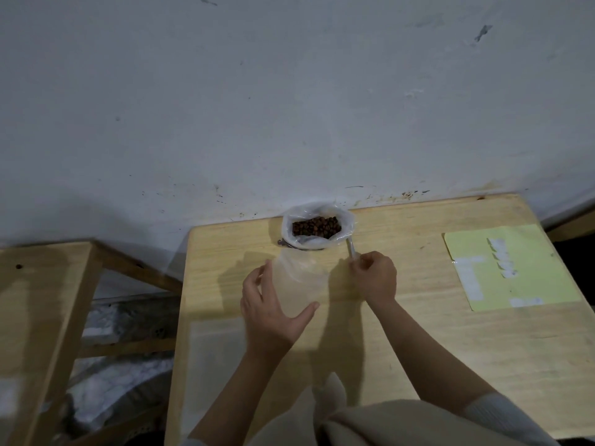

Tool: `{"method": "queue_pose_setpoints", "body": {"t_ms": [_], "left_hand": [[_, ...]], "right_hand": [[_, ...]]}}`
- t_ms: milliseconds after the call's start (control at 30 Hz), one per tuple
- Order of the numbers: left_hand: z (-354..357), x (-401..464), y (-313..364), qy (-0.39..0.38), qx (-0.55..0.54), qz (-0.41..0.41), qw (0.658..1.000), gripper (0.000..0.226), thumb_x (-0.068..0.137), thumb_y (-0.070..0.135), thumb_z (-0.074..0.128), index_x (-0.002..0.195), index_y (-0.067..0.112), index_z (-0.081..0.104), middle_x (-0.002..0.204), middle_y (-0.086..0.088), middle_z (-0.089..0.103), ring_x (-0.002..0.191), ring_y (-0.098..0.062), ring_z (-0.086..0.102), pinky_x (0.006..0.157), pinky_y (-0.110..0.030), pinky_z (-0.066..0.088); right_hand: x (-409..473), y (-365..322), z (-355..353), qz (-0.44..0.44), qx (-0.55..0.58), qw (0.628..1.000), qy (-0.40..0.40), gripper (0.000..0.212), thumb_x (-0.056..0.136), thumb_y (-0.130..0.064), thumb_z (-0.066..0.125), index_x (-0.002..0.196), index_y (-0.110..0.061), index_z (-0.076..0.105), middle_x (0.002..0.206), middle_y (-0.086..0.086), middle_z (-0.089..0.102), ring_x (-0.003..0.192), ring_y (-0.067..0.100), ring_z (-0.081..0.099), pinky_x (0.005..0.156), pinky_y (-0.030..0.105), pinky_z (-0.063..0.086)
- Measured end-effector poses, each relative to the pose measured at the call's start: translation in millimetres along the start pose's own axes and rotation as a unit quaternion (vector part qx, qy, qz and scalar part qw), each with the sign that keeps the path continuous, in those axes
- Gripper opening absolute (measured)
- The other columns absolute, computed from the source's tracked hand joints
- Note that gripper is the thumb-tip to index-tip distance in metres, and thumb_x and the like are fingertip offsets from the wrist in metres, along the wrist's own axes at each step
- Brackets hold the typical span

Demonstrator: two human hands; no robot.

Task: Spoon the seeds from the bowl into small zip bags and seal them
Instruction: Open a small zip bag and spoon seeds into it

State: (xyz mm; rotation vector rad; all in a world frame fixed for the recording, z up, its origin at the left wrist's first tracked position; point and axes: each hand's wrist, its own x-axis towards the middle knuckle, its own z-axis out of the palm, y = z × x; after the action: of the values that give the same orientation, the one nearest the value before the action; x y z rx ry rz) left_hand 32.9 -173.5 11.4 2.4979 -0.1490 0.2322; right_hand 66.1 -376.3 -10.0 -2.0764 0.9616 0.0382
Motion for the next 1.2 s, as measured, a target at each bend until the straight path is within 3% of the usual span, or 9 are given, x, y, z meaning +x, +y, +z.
{"method": "queue_pose_setpoints", "body": {"t_ms": [100, 200, 367, 500, 667, 733, 867, 1033, 1200], "left_hand": [[3, 3, -2, 0.000, -0.006, 0.000, 1.000, 0.110, 0.059, 0.063, 0.075, 0.141, 0.002, 0.035, 0.124, -0.012, 0.036, 0.111, -0.026, 0.045, 0.088, -0.045, 0.051], [7, 3, -4, -0.007, 0.009, 0.002, 1.000, 0.111, 0.061, 0.062, 0.074, 0.142, -0.002, 0.034, 0.122, -0.016, 0.037, 0.112, -0.029, 0.043, 0.091, -0.044, 0.049], [11, -1, -4, -0.033, 0.008, -0.024, 0.999, 0.116, 0.062, 0.068, 0.068, 0.146, 0.001, 0.025, 0.127, -0.016, 0.034, 0.116, -0.029, 0.037, 0.091, -0.046, 0.049], [12, -4, -2, -0.045, -0.006, -0.028, 0.999, 0.117, 0.062, 0.071, 0.066, 0.147, 0.003, 0.024, 0.131, -0.017, 0.035, 0.119, -0.028, 0.036, 0.094, -0.045, 0.045], [9, -5, 4, -0.039, -0.021, -0.018, 0.999, 0.111, 0.062, 0.070, 0.067, 0.147, 0.011, 0.026, 0.136, -0.014, 0.035, 0.119, -0.027, 0.035, 0.094, -0.044, 0.043], [9, -5, 6, -0.041, -0.023, -0.025, 0.999, 0.110, 0.062, 0.071, 0.066, 0.147, 0.014, 0.025, 0.137, -0.013, 0.034, 0.120, -0.025, 0.033, 0.095, -0.043, 0.041], [10, -5, 8, -0.049, -0.013, -0.032, 0.998, 0.109, 0.061, 0.071, 0.064, 0.147, 0.018, 0.023, 0.139, -0.011, 0.032, 0.121, -0.025, 0.032, 0.095, -0.045, 0.042], [10, -3, 8, -0.063, -0.023, -0.037, 0.997, 0.109, 0.060, 0.072, 0.063, 0.147, 0.023, 0.020, 0.140, -0.008, 0.030, 0.123, -0.026, 0.032, 0.097, -0.046, 0.042], [12, 4, 5, -0.078, -0.029, -0.026, 0.996, 0.111, 0.060, 0.072, 0.065, 0.149, 0.023, 0.020, 0.140, -0.006, 0.029, 0.124, -0.022, 0.030, 0.097, -0.044, 0.042]], "right_hand": [[4, 4, 13, -0.009, -0.071, 0.997, 0.015, 0.028, 0.082, -0.036, 0.066, 0.098, -0.013, 0.065, 0.102, 0.007, 0.056, 0.087, 0.029, 0.059, 0.078, 0.038, 0.048], [5, 0, 17, -0.004, -0.062, 0.997, 0.041, 0.023, 0.082, -0.032, 0.065, 0.093, -0.012, 0.065, 0.099, 0.007, 0.058, 0.087, 0.030, 0.059, 0.076, 0.038, 0.048], [11, 5, 6, 0.052, 0.107, 0.990, 0.072, 0.006, 0.083, -0.014, 0.064, 0.088, -0.010, 0.066, 0.082, 0.000, 0.064, 0.084, 0.023, 0.063, 0.071, 0.028, 0.046], [8, 6, -23, 0.011, 0.212, 0.968, 0.130, 0.003, 0.085, -0.012, 0.066, 0.086, -0.010, 0.069, 0.078, 0.003, 0.067, 0.077, 0.021, 0.065, 0.074, 0.035, 0.055], [4, -11, -66, -0.025, 0.364, 0.924, 0.113, 0.014, 0.089, -0.017, 0.065, 0.084, -0.004, 0.067, 0.068, 0.006, 0.063, 0.060, 0.011, 0.062, 0.054, 0.030, 0.056], [-1, -21, -80, -0.080, 0.360, 0.923, 0.112, 0.021, 0.091, -0.019, 0.062, 0.084, 0.000, 0.064, 0.071, 0.007, 0.060, 0.064, 0.012, 0.061, 0.055, 0.028, 0.057], [-14, -41, -92, -0.191, 0.314, 0.921, 0.128, 0.016, 0.094, -0.025, 0.053, 0.091, -0.010, 0.059, 0.079, 0.006, 0.057, 0.074, 0.018, 0.057, 0.060, 0.024, 0.056], [-19, -53, -78, -0.248, 0.260, 0.928, 0.101, 0.012, 0.089, -0.021, 0.046, 0.087, -0.024, 0.057, 0.077, -0.006, 0.058, 0.071, 0.017, 0.057, 0.059, 0.037, 0.053], [-5, -50, -50, -0.255, 0.169, 0.950, 0.059, 0.017, 0.086, -0.011, 0.047, 0.095, -0.007, 0.062, 0.087, 0.000, 0.062, 0.072, 0.011, 0.057, 0.053, 0.009, 0.042]]}}
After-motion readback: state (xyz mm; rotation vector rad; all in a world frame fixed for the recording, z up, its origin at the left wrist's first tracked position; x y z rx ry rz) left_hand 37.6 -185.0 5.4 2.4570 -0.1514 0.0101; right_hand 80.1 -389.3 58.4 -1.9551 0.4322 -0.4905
